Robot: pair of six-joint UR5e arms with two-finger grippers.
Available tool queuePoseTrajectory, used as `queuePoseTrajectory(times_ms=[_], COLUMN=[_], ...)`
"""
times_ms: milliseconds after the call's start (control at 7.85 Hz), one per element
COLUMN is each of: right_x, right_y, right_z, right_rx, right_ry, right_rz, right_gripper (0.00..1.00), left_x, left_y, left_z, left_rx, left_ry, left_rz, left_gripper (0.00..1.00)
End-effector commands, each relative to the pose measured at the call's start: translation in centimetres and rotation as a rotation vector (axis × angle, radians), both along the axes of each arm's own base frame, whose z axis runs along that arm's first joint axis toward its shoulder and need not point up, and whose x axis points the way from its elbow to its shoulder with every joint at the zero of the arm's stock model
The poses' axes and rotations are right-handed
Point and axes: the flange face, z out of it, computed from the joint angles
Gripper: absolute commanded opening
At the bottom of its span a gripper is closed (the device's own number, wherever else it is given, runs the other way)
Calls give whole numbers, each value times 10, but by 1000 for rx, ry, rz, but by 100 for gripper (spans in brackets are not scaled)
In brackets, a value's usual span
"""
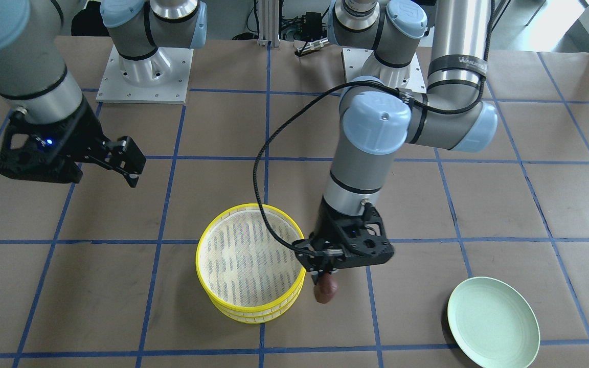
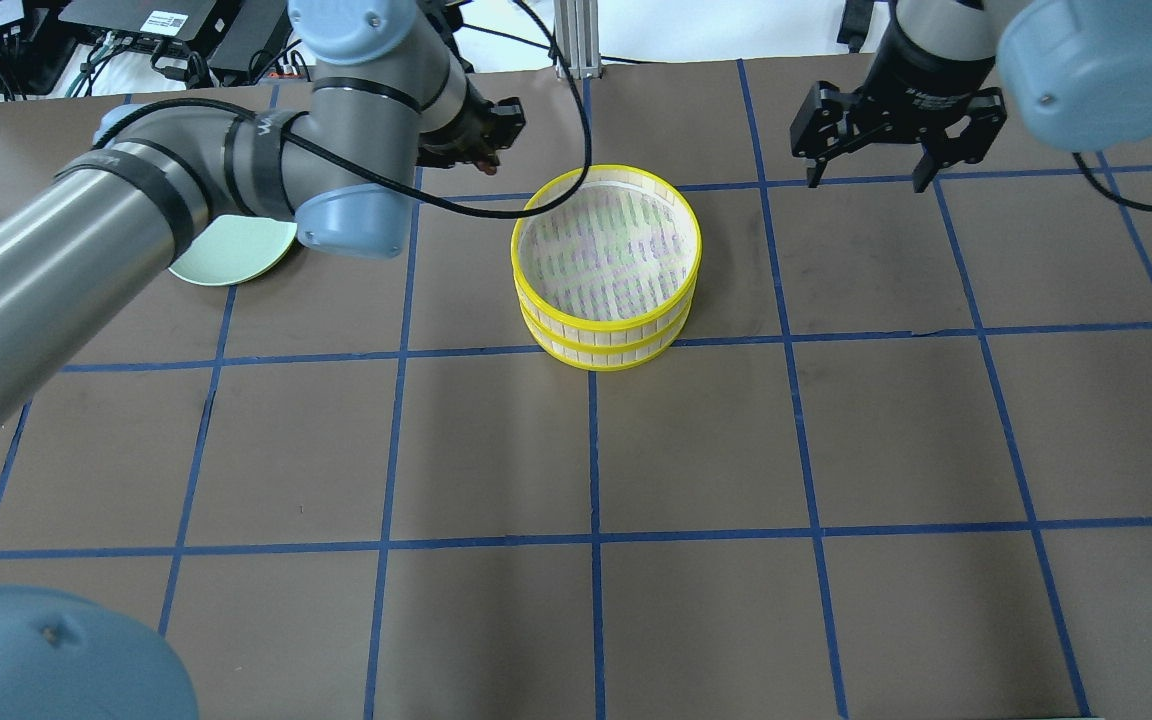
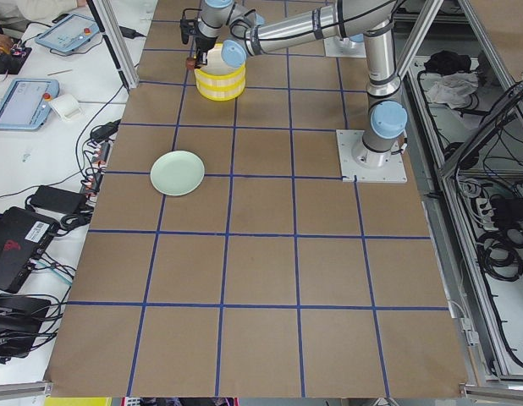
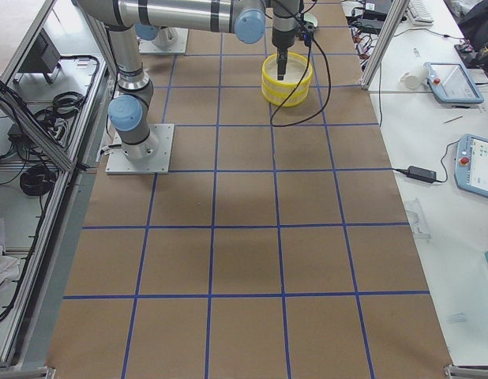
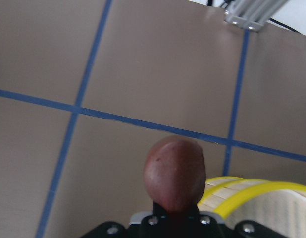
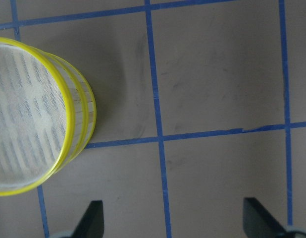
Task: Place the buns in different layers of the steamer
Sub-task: 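Lower the brown bun into the top steamer layer and open the left gripper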
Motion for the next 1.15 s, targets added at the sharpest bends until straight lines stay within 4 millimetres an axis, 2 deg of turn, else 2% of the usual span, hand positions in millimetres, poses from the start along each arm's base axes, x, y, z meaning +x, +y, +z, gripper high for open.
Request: queuePoseTrajectory(times_ms=[0, 127, 255, 382, 637, 892, 1020], right_x=[-13, -12, -12, -12, -12, -12, -12], right_y=[50, 47, 46, 43, 43, 42, 42], right_z=[66, 62, 57, 54, 55, 53, 54], right_rx=[13, 24, 28, 34, 31, 29, 24], right_ry=[21, 19, 17, 18, 12, 9, 6], right_rz=[40, 46, 46, 48, 60, 60, 60], right_gripper=[100, 100, 100, 100, 100, 100, 100], left_x=[-91, -106, -110, -112, -110, -109, -103], left_y=[40, 46, 46, 44, 46, 48, 52], left_z=[-3, -13, -30, -39, -48, -47, -40], left_rx=[38, 63, 100, 114, 131, 140, 161], left_ry=[143, 162, 181, 183, 171, 159, 112], left_rz=[-63, -82, -95, -96, -102, -98, -83], left_gripper=[0, 1, 18, 54, 96, 100, 100])
